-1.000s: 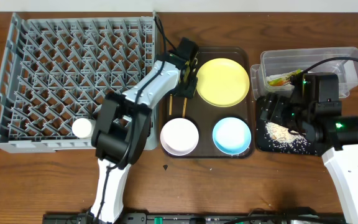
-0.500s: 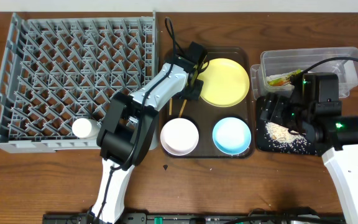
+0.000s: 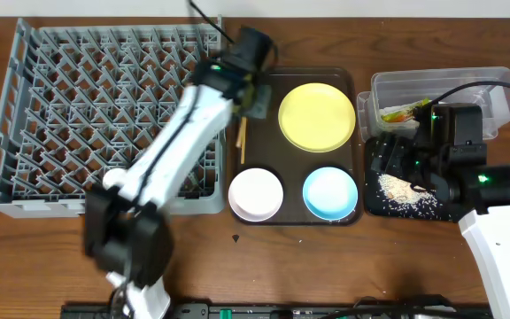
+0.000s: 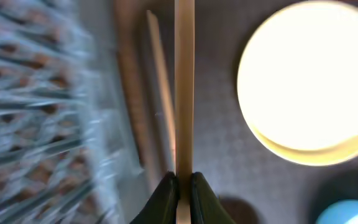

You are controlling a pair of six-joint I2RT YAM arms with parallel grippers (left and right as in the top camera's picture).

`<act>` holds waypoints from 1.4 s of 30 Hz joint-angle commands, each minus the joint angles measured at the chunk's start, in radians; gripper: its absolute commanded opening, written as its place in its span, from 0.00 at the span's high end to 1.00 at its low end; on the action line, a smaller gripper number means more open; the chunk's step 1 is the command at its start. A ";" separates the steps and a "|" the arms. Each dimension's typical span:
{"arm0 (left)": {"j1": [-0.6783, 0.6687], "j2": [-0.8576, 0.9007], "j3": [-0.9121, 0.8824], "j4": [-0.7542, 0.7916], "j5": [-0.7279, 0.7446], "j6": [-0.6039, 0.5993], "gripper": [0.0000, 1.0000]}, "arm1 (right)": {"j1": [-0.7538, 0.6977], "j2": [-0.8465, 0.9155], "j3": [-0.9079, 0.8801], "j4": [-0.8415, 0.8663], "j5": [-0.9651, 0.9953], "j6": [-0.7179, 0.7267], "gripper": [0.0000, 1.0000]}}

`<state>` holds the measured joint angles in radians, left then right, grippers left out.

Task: Sort waste into correct bins and load items into the dishwasher
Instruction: 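Place the chopstick into the dish rack with the left gripper, then grasp the second wooden chopstick with the left gripper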

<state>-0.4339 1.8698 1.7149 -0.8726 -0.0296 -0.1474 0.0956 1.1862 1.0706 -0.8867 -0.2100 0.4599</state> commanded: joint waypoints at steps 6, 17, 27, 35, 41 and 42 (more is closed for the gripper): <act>0.117 -0.017 -0.038 -0.060 -0.136 -0.015 0.92 | -0.003 -0.010 0.010 0.000 -0.008 -0.012 0.22; 0.176 0.113 -0.068 -0.062 -0.009 -0.003 0.92 | -0.003 -0.010 0.010 0.006 -0.008 -0.012 0.22; 0.174 -0.054 -0.002 -0.122 0.125 -0.004 0.59 | -0.003 -0.010 0.010 0.006 -0.008 -0.013 0.21; 0.073 -0.072 -0.012 -0.049 0.175 0.013 0.63 | -0.003 -0.010 0.010 0.006 -0.008 -0.013 0.21; -0.013 0.066 -0.019 0.028 0.003 0.031 0.67 | -0.003 -0.010 0.010 0.004 -0.008 -0.013 0.21; -0.018 0.093 -0.019 0.043 -0.019 0.031 0.67 | -0.003 -0.010 0.010 0.003 -0.008 -0.013 0.21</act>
<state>-0.4347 1.8721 1.7081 -0.8501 0.0708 -0.1333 0.0956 1.1862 1.0706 -0.8818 -0.2100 0.4595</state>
